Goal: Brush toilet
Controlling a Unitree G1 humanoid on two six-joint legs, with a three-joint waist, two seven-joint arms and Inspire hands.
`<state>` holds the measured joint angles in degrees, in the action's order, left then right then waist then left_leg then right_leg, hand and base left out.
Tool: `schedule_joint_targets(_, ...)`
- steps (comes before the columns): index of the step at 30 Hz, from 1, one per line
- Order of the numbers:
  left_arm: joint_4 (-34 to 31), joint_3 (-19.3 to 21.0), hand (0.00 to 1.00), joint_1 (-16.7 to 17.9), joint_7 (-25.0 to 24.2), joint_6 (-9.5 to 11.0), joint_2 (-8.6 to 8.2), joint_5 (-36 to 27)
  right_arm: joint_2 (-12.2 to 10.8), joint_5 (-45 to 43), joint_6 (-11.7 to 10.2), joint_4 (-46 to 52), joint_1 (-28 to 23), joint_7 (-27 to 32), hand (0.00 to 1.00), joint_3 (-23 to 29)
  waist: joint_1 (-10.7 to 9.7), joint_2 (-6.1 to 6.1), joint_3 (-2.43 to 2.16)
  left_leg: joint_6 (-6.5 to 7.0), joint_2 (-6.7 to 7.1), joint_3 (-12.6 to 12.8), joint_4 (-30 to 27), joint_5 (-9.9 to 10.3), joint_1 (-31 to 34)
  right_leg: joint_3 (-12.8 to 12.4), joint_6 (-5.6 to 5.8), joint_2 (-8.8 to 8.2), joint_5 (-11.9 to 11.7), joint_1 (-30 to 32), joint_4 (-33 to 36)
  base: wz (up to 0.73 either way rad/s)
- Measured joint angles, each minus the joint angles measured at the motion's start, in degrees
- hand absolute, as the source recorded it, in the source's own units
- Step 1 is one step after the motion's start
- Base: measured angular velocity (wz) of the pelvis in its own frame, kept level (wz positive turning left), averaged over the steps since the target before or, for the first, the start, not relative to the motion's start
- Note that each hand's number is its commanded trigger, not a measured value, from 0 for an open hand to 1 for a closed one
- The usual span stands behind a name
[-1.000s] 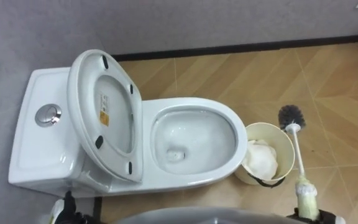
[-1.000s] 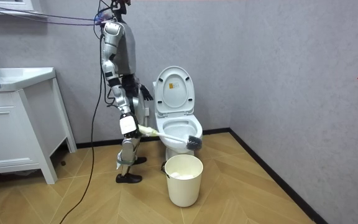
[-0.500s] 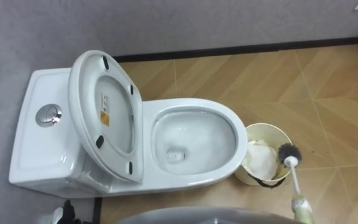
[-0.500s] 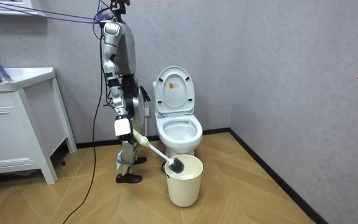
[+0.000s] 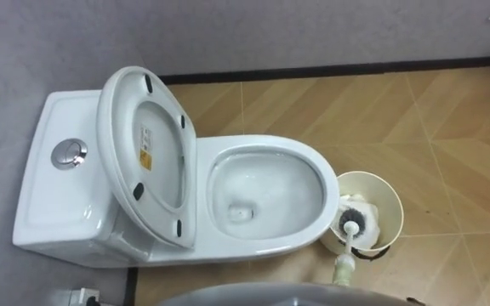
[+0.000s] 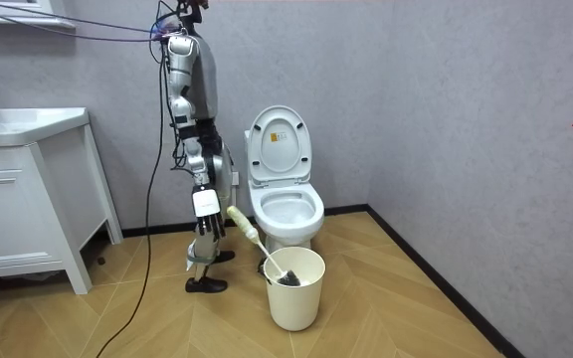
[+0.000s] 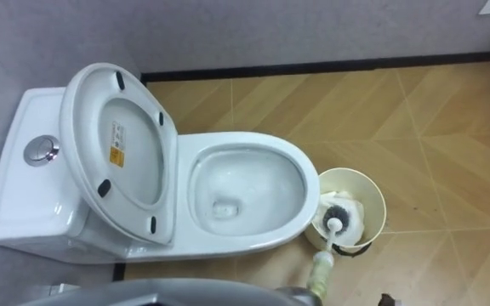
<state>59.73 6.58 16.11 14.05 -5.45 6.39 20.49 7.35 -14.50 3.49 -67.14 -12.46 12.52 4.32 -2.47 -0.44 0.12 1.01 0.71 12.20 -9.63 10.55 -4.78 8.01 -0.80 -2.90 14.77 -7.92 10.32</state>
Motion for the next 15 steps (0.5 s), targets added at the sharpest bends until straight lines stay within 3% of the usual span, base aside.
schedule_joint_targets(5, 0.0, -0.1, 0.00, -0.4, -0.1, -1.0, -0.95, 0.0, 0.0, -2.1, 1.9, 0.0, -0.1, -1.7, 0.00, -1.5, 0.2, -0.10, -0.01, 0.00, -0.06, 0.0, -0.1, 0.0, 0.0, 0.1, -0.01, 0.05, 0.0, 0.0, 0.2, 0.00)
schedule_joint_targets(15, 0.0, -0.1, 0.00, -0.8, -3.5, -3.7, -0.92, 0.0, -0.1, -1.9, 4.6, -0.3, 0.0, -7.2, 0.00, -3.1, 0.9, -0.96, -0.15, 0.00, 0.00, -0.5, -0.2, 0.0, 0.0, 0.4, -0.01, -0.01, 0.0, -0.3, 0.1, 0.02)
